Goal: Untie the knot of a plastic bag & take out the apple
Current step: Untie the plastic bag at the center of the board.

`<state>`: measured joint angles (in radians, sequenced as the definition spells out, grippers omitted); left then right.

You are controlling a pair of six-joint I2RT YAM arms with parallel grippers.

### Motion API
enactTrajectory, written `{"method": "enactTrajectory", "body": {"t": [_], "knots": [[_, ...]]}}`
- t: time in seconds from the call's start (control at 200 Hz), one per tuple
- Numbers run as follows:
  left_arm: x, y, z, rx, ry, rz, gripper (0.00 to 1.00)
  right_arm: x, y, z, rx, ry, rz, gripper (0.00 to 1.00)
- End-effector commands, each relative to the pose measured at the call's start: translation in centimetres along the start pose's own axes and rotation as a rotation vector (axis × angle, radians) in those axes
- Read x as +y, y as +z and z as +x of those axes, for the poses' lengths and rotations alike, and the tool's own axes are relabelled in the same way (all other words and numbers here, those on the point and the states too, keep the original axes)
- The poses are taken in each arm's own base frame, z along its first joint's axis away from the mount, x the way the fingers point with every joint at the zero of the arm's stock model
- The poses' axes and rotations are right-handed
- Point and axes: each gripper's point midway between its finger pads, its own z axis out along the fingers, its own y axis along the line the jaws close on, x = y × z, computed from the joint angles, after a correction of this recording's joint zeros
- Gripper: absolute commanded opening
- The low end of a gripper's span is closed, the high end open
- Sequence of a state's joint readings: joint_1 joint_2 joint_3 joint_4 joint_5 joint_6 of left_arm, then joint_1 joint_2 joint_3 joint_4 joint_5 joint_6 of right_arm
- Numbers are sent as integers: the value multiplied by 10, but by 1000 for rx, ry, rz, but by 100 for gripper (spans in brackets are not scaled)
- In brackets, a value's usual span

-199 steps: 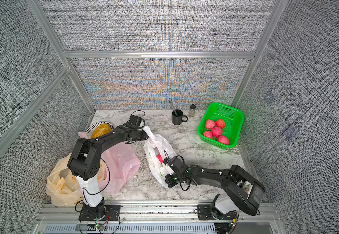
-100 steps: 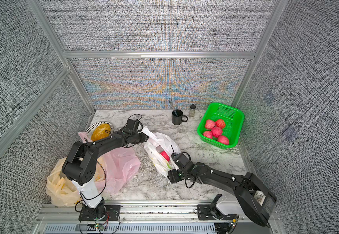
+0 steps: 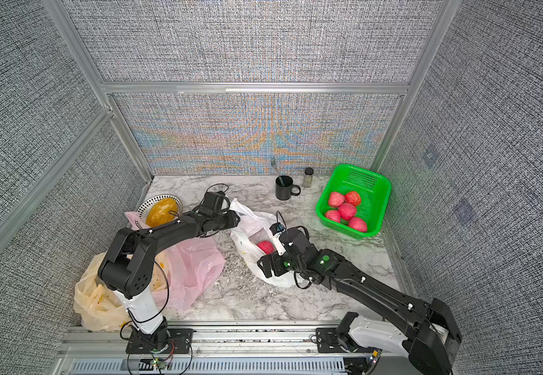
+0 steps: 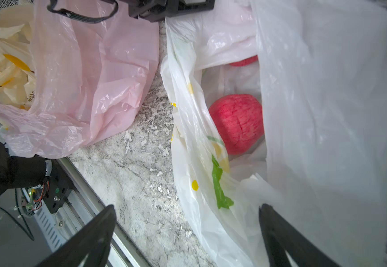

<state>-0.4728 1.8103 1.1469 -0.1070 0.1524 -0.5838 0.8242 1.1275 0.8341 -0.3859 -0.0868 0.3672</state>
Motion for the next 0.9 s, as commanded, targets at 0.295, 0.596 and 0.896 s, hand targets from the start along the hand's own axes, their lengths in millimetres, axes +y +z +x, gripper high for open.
{"method": "enactTrajectory", "body": {"t": [0.295, 0.596, 0.896], "knots": [[-3, -12, -1, -32, 37, 0, 42, -69, 51, -53, -97, 69, 120, 9], [5, -16, 10, -24, 35, -18, 42, -172, 68, -21, -59, 237, 347, 7], [5, -11, 18, -14, 27, -7, 42, -184, 74, 16, 0, 299, 345, 21]]}}
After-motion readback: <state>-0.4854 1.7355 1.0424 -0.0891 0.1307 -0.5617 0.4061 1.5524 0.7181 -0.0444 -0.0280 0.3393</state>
